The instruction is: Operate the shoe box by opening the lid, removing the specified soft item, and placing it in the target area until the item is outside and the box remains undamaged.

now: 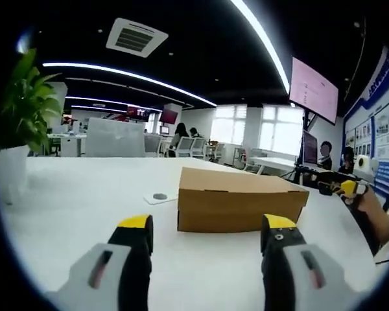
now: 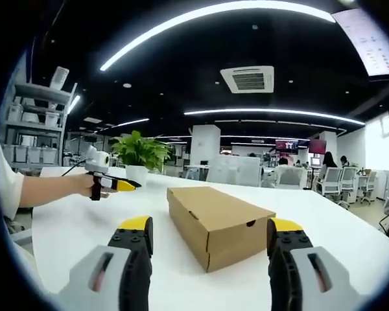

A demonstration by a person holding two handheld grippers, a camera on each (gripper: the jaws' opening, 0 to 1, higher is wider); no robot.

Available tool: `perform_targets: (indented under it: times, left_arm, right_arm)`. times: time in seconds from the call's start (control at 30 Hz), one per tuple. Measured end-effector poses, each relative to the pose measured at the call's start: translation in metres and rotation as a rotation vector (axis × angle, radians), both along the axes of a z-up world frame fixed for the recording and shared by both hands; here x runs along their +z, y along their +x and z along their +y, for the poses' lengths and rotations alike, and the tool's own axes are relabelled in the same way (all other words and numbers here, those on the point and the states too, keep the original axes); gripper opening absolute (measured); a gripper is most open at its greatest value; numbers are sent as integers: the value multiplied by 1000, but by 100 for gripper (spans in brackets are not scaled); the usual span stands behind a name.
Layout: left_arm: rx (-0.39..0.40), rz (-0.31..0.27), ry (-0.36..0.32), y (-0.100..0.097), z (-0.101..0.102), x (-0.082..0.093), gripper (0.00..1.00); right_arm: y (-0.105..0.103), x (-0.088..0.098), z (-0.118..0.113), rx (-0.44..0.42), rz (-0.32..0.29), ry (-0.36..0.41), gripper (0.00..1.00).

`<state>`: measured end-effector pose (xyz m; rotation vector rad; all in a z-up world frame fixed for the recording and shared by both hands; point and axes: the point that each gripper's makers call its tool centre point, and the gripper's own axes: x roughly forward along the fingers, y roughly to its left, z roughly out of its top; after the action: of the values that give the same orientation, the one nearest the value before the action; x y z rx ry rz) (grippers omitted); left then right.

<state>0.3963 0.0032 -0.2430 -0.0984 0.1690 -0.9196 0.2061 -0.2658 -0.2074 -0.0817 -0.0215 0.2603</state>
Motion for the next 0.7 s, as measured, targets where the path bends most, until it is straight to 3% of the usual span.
perform_targets:
  times: [0.17,0.3,0.53,0.63,0.7]
  left_arm:
    - [-7,-7,22,-2,-9,-4,69]
    - [-11,-1,-1,0,-11,-5,69]
    - [-25,1,27,6,-13,-11,69]
    - [-52,-15,86,9,-13,-17,70]
    - [-49,-14,79,13,-12,-15,70]
  right_arm:
    - [3,-1,2,5,8,-13,73]
    - [6,-2,2,2,12,-9,73]
    - [8,-2,2,-3,17,-19,73]
    - [9,-1,1,-7,17,-26,73]
    - [9,0,0,-13,15,-27,73]
